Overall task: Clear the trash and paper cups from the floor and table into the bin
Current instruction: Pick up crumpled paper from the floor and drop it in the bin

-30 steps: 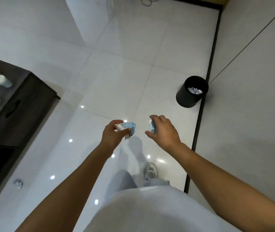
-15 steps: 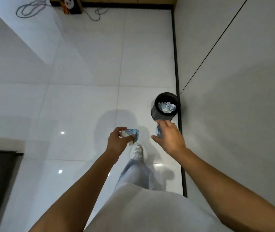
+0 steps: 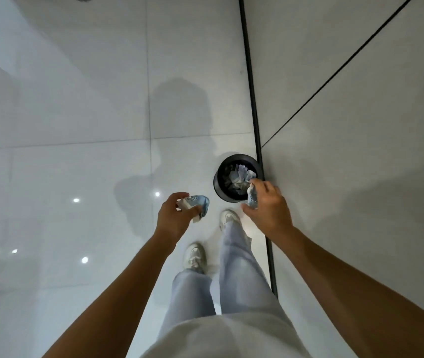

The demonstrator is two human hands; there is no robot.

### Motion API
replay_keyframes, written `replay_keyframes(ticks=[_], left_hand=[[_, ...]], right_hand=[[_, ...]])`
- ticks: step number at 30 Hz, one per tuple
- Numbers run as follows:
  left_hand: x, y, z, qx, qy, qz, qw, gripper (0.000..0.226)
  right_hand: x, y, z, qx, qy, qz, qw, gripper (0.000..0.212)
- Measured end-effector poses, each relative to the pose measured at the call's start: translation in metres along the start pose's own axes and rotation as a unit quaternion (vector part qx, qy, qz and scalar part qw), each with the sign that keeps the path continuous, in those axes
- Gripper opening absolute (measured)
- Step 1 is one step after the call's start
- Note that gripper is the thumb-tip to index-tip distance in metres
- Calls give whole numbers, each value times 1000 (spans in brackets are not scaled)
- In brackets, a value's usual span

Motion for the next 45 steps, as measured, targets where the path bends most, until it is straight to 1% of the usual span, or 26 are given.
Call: replay_keyframes(ticks=[3, 7, 12, 14, 17, 21, 23, 26, 28, 29, 30, 32, 36, 38, 41, 45], left_hand=[[19, 2, 39, -33, -13, -19, 999, 43], [52, 16, 89, -72, -1, -13, 997, 43], [91, 31, 143, -89, 7, 17, 996, 38], [107, 31, 157, -91, 16, 36, 995, 38], [130, 25, 173, -91, 28, 58, 994, 41], [168, 6, 194, -71, 44, 82, 993, 42], [191, -4, 205, -59, 58, 95, 992, 46], [224, -13, 223, -30, 87, 143, 985, 58], [238, -11, 230, -38, 104, 168, 980, 63], [242, -8, 231, -50, 108, 171, 978, 62], [243, -5, 230, -58, 110, 175, 977, 58], [238, -6, 222, -49, 110, 193, 974, 50], [199, -20, 190, 31, 78, 235, 968, 36], [169, -25, 170, 50, 52, 242, 967, 37], [119, -23, 134, 54, 13, 249, 967, 41], [51, -15, 74, 58, -44, 272, 960, 42]], right_hand=[[23, -29, 50, 23, 36, -4, 999, 65], [60, -65, 109, 24, 57, -4, 998, 67], [111, -101, 166, 15, 100, -34, 994, 68], [122, -113, 174, 32, 110, -23, 993, 68], [123, -126, 180, 53, 99, 8, 994, 62], [108, -136, 182, 56, 84, 22, 995, 56], [100, -140, 182, 60, 77, 29, 995, 55], [88, -146, 185, 65, 64, 40, 995, 53], [83, -146, 188, 60, 62, 39, 996, 53], [81, -145, 189, 54, 63, 36, 996, 53], [79, -142, 191, 47, 67, 31, 996, 54], [76, -132, 192, 24, 78, 17, 997, 53], [70, -91, 185, -42, 116, -25, 992, 52], [67, -62, 175, -82, 141, -52, 985, 52], [61, -16, 153, -135, 177, -93, 970, 52], [55, 54, 107, -220, 201, -148, 943, 53]])
Point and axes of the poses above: each hand's wrist, its own z-axis towards the middle knuckle, its own x-axis out of the palm, y = z × x, the point moved 9 cm from there along z, towards the middle knuckle, and after that the axes turned 4 degrees about z, right-handed, at the moved point
